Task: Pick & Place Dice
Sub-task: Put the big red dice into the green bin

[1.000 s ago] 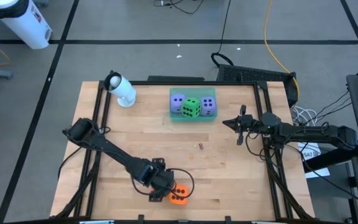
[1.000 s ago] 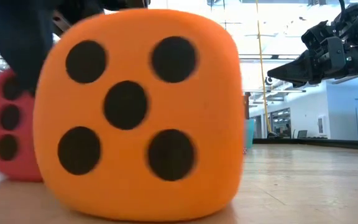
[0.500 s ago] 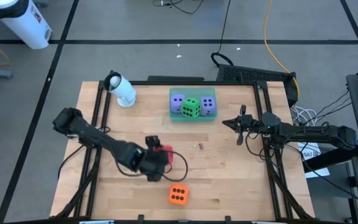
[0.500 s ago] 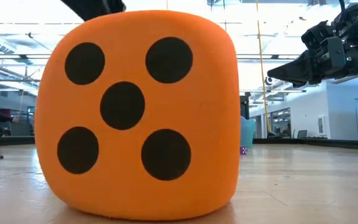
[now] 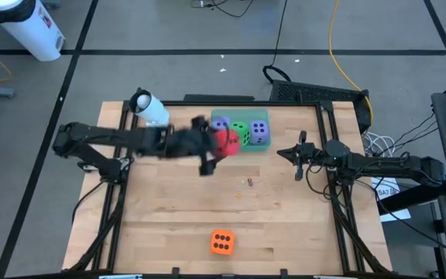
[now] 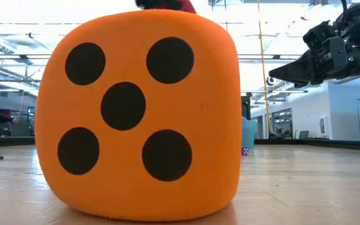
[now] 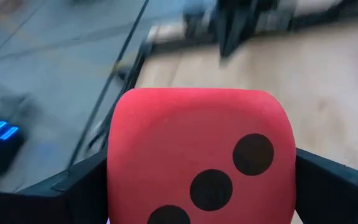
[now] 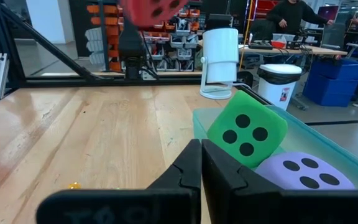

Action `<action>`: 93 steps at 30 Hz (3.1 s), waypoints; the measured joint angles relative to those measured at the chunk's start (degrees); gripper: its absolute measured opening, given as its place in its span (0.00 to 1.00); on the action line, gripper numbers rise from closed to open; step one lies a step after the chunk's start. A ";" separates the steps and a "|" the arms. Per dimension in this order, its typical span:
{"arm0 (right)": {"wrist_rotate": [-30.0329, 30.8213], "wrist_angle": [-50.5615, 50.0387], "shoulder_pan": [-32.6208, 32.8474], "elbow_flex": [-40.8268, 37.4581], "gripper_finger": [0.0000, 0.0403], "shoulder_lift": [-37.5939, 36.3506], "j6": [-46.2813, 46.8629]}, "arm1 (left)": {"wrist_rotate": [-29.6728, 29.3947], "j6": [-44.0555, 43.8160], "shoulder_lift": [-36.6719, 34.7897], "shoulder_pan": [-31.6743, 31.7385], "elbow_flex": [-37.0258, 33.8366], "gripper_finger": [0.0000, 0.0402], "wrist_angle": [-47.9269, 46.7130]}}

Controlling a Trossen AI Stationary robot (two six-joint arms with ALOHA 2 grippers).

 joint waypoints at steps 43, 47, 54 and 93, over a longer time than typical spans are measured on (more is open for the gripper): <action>9.18 -9.14 -2.07 27.53 0.00 19.23 -13.47 | 34.34 -2.88 23.77 24.69 0.04 0.99 34.74; 7.15 -10.83 -4.67 33.89 0.00 25.03 -14.01 | 34.13 -4.87 23.77 24.82 0.04 0.99 34.69; 1.49 -12.48 -9.64 40.52 0.00 35.08 -14.01 | 33.64 -6.43 25.45 25.63 0.15 0.99 34.43; -5.35 -15.84 -16.36 41.27 0.00 47.23 -16.55 | 35.03 -6.98 27.51 25.52 0.09 0.99 30.52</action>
